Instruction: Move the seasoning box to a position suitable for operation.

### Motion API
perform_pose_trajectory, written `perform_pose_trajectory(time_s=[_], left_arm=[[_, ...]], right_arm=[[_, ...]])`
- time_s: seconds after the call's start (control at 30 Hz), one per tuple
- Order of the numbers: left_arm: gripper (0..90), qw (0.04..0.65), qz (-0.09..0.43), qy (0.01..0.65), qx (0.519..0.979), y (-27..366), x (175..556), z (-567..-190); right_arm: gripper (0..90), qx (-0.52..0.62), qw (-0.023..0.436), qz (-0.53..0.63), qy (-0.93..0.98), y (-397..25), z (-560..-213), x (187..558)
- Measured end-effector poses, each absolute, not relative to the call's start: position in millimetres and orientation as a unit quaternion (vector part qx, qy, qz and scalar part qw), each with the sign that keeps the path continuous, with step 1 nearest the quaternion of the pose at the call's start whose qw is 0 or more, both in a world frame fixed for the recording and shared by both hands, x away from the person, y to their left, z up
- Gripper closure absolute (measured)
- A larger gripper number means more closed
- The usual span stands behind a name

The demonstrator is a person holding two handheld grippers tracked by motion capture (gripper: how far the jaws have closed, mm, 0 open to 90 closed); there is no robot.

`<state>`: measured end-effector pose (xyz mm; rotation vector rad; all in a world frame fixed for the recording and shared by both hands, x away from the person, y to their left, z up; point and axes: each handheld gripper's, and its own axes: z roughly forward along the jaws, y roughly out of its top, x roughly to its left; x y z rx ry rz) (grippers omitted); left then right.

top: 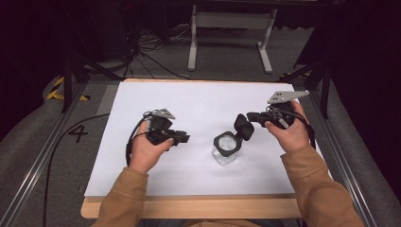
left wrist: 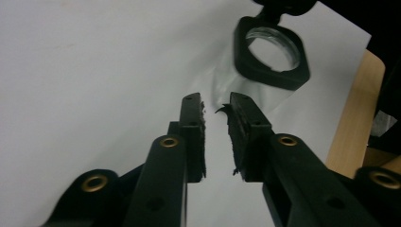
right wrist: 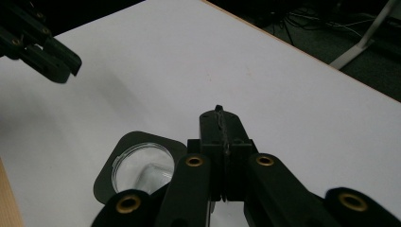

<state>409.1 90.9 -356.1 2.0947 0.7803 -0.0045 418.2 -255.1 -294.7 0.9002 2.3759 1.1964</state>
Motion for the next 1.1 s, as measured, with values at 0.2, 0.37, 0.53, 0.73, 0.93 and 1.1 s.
perform_pose_trajectory(time_s=[0.2, 0.37, 0.53, 0.73, 0.93, 1.1], left_arm=[[87.2, 0.418, -0.029, 0.273, 0.866, 41, 409, -371], [89.4, 0.393, -0.044, 0.269, 0.878, 28, 410, -381], [89.5, 0.38, -0.05, 0.262, 0.885, 21, 409, -386], [89.4, 0.378, -0.047, 0.259, 0.888, 16, 409, -390], [89.3, 0.373, -0.045, 0.257, 0.891, 14, 408, -391], [89.1, 0.372, -0.045, 0.257, 0.891, 14, 408, -391]], right_arm=[[90.0, 0.316, 0.164, 0.421, 0.834, -253, -295, 417], [90.0, 0.308, 0.168, 0.414, 0.84, -247, -298, 416], [90.0, 0.325, 0.183, 0.416, 0.829, -252, -297, 415], [90.0, 0.329, 0.18, 0.42, 0.826, -255, -296, 414], [90.0, 0.338, 0.182, 0.409, 0.828, -255, -300, 415], [90.0, 0.334, 0.186, 0.407, 0.83, -251, -301, 413]])
